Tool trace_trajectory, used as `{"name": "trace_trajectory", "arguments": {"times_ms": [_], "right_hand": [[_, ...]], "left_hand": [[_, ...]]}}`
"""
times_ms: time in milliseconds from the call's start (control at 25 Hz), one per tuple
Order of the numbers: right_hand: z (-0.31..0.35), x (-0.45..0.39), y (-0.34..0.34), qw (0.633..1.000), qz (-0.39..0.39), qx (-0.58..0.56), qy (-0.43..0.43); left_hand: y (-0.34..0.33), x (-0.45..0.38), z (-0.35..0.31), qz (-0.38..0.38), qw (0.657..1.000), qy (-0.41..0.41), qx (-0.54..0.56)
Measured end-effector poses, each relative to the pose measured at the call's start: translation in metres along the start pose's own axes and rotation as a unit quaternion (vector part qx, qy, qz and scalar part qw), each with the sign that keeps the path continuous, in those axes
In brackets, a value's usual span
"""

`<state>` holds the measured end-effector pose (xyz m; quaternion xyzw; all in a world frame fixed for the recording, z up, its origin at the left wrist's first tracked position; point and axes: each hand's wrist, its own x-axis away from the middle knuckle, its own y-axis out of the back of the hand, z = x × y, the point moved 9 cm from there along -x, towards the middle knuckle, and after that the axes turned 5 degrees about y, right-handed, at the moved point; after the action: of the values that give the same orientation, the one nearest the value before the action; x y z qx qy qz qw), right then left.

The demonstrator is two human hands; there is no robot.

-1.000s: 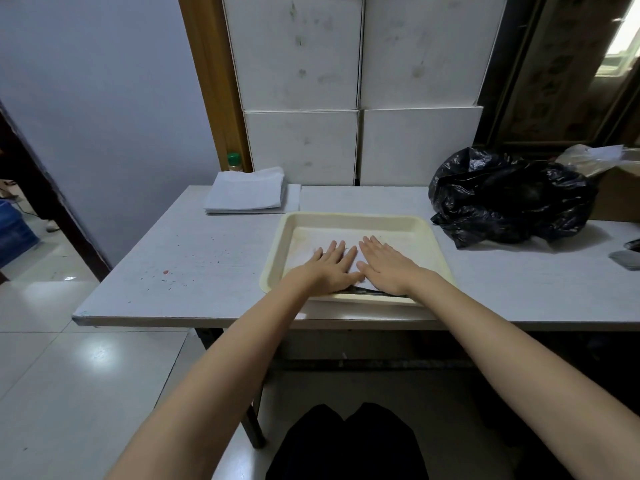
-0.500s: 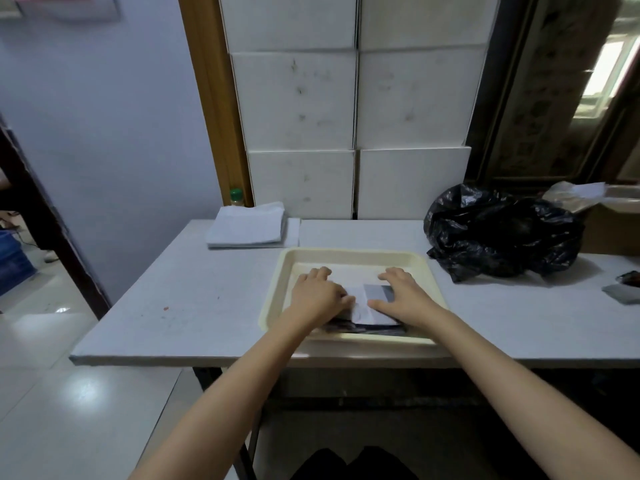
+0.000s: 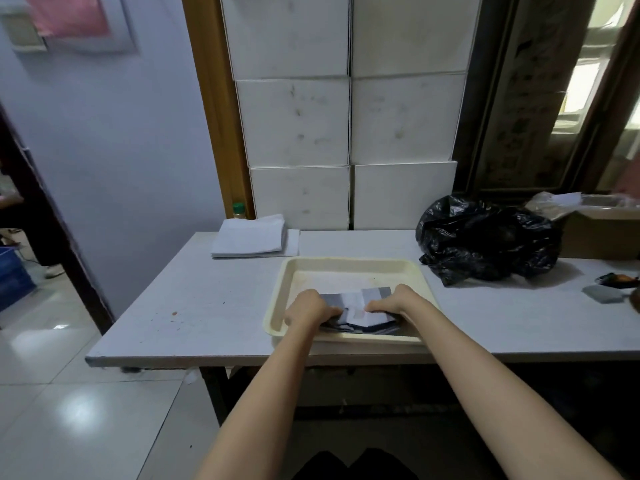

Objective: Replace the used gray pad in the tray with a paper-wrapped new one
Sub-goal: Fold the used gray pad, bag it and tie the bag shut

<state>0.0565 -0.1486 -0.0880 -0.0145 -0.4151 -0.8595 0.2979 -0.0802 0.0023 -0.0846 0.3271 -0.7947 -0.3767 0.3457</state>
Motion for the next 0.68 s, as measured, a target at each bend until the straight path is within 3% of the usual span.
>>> {"name": "trace_trajectory", "arguments": {"times_ms": [80, 240, 400, 560, 680], "right_hand": [[0.002, -0.001, -0.003, 0.993, 0.026, -0.114, 0.024], [0.02, 0.001, -0.025, 0.961, 0.114, -0.23, 0.103], [0.026, -0.003, 0.002, 0.93, 0.051, -0.344, 0.116], [0.004, -0.006, 0.08, 0.909, -0.017, -0.403, 0.1], [-0.047, -0.01, 0.145, 0.903, -0.088, -0.42, 0.031]], "left_hand": [[-0.002, 0.005, -0.002, 0.023, 0.997, -0.006, 0.073], [0.011, 0.009, -0.01, 0.026, 0.971, -0.035, 0.236], [0.037, 0.023, -0.037, 0.022, 0.927, -0.113, 0.358], [0.022, 0.033, -0.099, 0.171, 0.867, -0.146, 0.444], [-0.013, 0.032, -0.168, 0.235, 0.844, -0.162, 0.455]]}}
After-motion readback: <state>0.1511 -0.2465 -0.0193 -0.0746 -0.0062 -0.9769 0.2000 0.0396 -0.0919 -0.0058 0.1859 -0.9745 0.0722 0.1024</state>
